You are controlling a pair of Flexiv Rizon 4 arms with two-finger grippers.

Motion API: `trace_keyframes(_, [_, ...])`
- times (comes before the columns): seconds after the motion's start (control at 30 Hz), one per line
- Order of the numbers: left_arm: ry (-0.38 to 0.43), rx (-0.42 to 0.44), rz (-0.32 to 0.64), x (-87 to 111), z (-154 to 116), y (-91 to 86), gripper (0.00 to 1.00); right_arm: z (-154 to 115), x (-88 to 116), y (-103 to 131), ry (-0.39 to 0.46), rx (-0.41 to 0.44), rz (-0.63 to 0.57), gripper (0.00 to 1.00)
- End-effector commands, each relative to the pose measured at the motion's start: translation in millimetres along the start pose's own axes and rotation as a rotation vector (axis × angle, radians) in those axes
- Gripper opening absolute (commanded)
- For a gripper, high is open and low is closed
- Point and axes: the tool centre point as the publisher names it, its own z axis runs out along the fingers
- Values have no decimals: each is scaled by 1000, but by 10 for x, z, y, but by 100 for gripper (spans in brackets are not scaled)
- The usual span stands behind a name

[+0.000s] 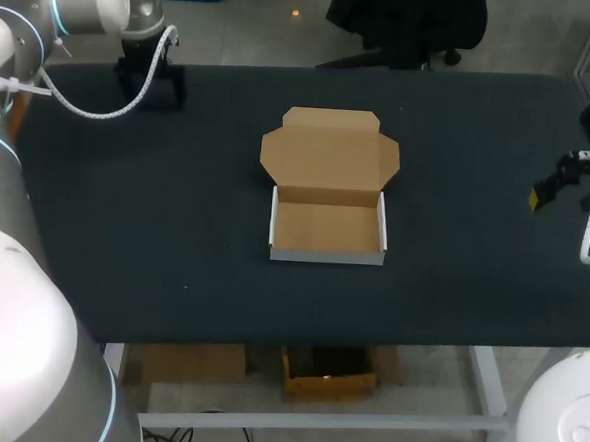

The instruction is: Assemble the packaging by folding the flat box into shape, placing the metal phone stand inside, and closing the box properly

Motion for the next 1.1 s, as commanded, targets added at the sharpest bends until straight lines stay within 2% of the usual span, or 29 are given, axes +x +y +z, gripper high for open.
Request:
trace_keyframes(0.03, [-3, -77, -3, -8, 80, -129, 100, -14, 0, -2, 2, 4, -1, 100])
trace_keyframes(0.67, [-1, -76, -15, -40, 87, -249, 100, -14, 0, -2, 2, 4, -1, 100])
trace_keyframes(0.83, [-1, -77, -17, -43, 98, -285, 93, -14, 0, -2, 2, 4, -1, 100])
trace_keyframes(1.1, [-5, -78, -16, -37, 104, -333, 94, -14, 0, -2, 2, 4, -1, 100])
